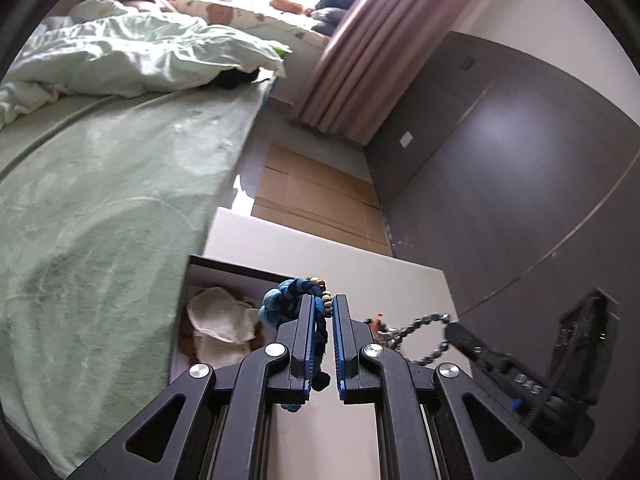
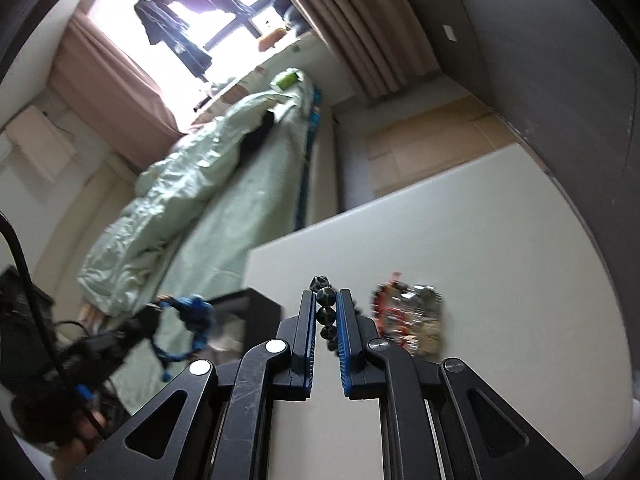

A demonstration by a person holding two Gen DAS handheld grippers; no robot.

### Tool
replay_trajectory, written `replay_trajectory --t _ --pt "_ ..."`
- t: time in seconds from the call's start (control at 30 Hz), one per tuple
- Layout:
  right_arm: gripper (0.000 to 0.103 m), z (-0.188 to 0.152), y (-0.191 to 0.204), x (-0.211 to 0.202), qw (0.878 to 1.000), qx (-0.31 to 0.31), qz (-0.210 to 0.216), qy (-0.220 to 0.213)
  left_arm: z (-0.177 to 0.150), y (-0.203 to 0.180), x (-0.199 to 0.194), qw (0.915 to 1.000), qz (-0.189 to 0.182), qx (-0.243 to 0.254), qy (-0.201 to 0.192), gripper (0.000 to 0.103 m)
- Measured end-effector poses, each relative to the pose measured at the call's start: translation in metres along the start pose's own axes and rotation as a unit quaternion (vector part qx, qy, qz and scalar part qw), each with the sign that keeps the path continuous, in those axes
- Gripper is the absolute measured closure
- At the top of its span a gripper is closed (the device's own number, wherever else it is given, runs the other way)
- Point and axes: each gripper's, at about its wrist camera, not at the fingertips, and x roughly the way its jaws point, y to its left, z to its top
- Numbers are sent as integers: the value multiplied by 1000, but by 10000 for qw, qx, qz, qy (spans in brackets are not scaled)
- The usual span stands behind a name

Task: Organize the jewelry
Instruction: 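Release the blue bracelet into the box with the left tool while the right tool drops the dark bracelet in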

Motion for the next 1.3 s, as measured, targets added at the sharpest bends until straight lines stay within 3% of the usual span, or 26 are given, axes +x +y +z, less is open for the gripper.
replay_trajectory --t 0.1,0.17,0.2,0.23,0.27,0.37,0.7,0.97,1.07,1.1,1.13,1.2,1.3 --pt "91 0 13 2 9998 -42 167 -53 2 13 2 9997 133 -211 -24 90" --pt "91 0 24 12 9997 -71 232 -49 4 22 4 9990 180 -415 31 69" --pt "91 0 29 15 9996 -86 276 -30 5 24 3 9987 185 -468 21 47" --pt "91 0 32 16 9994 -92 334 -8 5 26 -1 9986 202 -493 -59 34" --pt "91 0 36 19 9992 -111 385 10 5 27 -7 9984 244 -481 -187 32" --pt "91 -3 49 24 9984 -232 522 40 7 30 -17 9978 264 -495 -344 32" --pt "91 -14 91 39 9944 -546 879 193 1 60 -32 9964 358 -690 -325 32" --pt "91 -21 109 54 9935 -644 892 297 -5 79 -43 9949 528 -790 -326 32" --pt "91 -22 111 60 9947 -671 697 349 -7 83 -48 9944 569 -829 -328 32" --pt "84 -23 111 64 9948 -647 646 441 -7 84 -48 9944 567 -833 -326 32" --pt "61 -23 110 67 9945 -591 675 532 -7 83 -48 9944 561 -834 -325 32" --pt "36 -24 109 64 9943 -531 771 515 -7 82 -49 9945 563 -817 -328 32" --pt "35 -25 107 55 9938 -624 811 431 -9 78 -48 9950 559 -771 -309 32"
